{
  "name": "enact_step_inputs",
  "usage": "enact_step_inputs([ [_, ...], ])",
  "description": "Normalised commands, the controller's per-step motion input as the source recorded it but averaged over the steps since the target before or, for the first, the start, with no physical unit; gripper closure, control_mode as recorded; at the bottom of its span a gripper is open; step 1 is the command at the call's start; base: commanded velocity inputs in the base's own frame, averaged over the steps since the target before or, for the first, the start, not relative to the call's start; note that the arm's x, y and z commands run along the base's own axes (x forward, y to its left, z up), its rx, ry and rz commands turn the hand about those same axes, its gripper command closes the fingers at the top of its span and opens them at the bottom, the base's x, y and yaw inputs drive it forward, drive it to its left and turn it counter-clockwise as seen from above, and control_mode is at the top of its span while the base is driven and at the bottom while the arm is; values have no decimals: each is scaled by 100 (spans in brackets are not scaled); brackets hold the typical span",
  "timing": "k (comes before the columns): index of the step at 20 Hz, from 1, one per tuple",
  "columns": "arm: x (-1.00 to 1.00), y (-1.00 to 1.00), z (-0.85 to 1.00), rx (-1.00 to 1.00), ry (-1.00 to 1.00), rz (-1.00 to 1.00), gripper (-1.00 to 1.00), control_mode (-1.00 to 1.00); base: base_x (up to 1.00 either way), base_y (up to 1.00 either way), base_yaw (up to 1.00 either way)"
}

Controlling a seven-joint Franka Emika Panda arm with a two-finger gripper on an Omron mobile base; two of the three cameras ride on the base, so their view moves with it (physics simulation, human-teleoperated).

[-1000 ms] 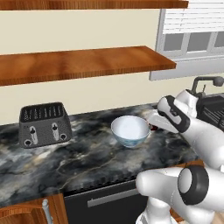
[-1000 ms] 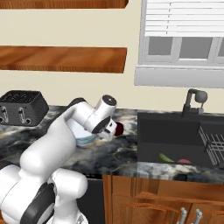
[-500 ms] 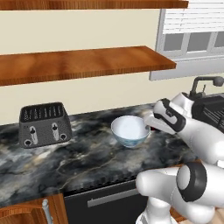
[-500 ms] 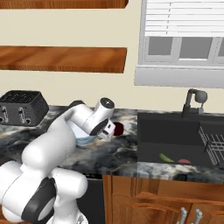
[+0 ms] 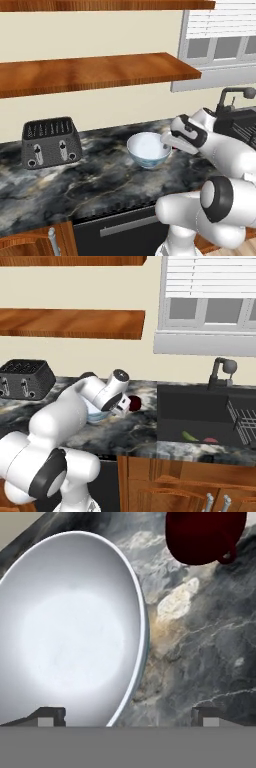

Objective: Clear the mugs and bowl far away from the sink.

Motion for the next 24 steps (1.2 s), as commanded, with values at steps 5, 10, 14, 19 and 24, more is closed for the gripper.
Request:
enact_step_inputs([
  [5,18,8,-20,0,0,0,-100,-100,0,0,0],
  [10,14,10,-23,1,0,0,-100,-100,0,0,0],
  [14,4,12,-26,3,0,0,-100,-100,0,0,0],
  [19,0,23,-28,3,0,0,100,-100,0,0,0],
  [24,-3,17,-24,0,0,0,100,-100,0,0,0],
])
